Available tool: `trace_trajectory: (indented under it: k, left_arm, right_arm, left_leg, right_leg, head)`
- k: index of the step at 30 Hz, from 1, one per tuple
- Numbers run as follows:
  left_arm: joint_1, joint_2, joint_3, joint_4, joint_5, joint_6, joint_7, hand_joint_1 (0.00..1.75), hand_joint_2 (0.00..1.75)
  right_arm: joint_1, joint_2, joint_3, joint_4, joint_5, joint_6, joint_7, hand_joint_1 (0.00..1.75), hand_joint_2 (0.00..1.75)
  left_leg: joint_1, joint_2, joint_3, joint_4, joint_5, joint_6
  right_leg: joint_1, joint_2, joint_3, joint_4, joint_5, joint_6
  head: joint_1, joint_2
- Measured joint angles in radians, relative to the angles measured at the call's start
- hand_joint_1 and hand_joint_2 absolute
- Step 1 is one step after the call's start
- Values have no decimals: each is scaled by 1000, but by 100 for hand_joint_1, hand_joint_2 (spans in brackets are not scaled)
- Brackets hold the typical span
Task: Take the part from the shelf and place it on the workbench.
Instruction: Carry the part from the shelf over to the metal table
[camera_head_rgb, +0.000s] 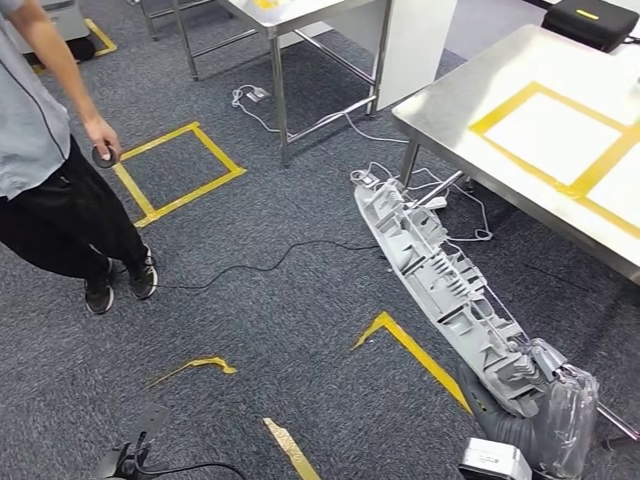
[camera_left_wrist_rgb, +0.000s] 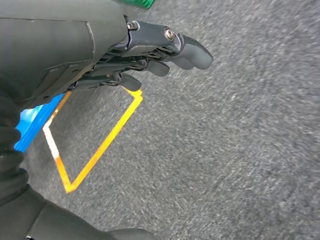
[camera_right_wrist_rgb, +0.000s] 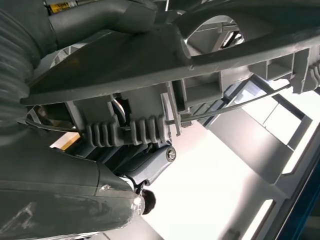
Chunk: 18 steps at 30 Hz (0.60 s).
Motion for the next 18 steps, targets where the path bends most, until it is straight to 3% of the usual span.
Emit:
trace_trajectory:
  k: [2,3,5,6,8,10,12,13,14,16,18]
  left_arm:
    - [0,0,0,0,0,0,-2,0,175]
    - [0,1,0,0,0,-1,-4,0,175]
    - [-2,1,0,0,1,-1,-6,0,175]
    - [-3,1,0,0,1,-2,-7,0,175]
    - [-4,0,0,0,1,-3,-10,0,175]
    - [-1,0,-1,0,1,-3,-12,0,175]
    - [2,2,0,0,1,-3,-12,0,175]
    - [2,2,0,0,1,-3,-13,0,175]
    - [2,3,0,0,1,-4,-13,0,175]
    - [2,4,0,0,1,-6,-14,0,175]
    - [2,4,0,0,1,-9,-16,0,175]
  right_arm:
    - [-2,0,0,0,0,0,0,175,175]
    - [-2,0,0,0,0,0,0,175,175]
    - [-1,0,0,0,0,0,0,175,175]
    - [0,0,0,0,0,0,0,175,175]
    - [-1,0,-1,0,0,0,0,175,175]
    - [-2,0,0,0,0,0,-1,175,175]
    - [-1,0,0,0,0,0,-1,175,175]
    - [-1,0,0,0,0,0,-1,175,175]
    - [-1,0,0,0,0,0,0,175,175]
    - [-2,0,0,0,0,0,0,175,175]
    - [-3,0,0,0,0,0,0,175,175]
  left_leg:
    - [-6,17,8,2,-8,-10]
    - [-9,25,10,3,-11,-14]
    - [-10,43,13,0,-13,-23]
    - [-9,41,14,2,-17,-28]
    - [-5,4,-7,51,-51,-38]
    - [-4,-38,-69,177,-111,-42]
    - [-4,-46,-125,275,-136,-42]
    - [-3,-48,-132,277,-121,-42]
    - [-3,-53,-119,241,-87,-40]
    - [3,-94,-66,113,-13,-40]
    - [10,-136,-30,26,13,-38]
  right_leg:
    - [5,-33,60,-109,37,-8]
    - [8,-40,71,-131,40,-13]
    - [11,-21,69,-135,39,-25]
    - [9,-11,69,-137,41,-30]
    - [3,11,71,-142,44,-43]
    - [0,33,72,-144,44,-50]
    - [0,60,73,-144,44,-52]
    - [-1,74,74,-144,44,-52]
    - [-2,89,76,-143,43,-51]
    - [-3,116,76,-141,42,-45]
    - [-3,141,69,-137,43,-34]
  head:
    - [0,0]
    - [0,0]
    - [-2,0]
    - [-2,0]
    - [-5,0]
    - [-11,0]
    - [-12,0]
    - [-12,0]
    - [-12,0]
    - [-12,0]
    - [-11,0]
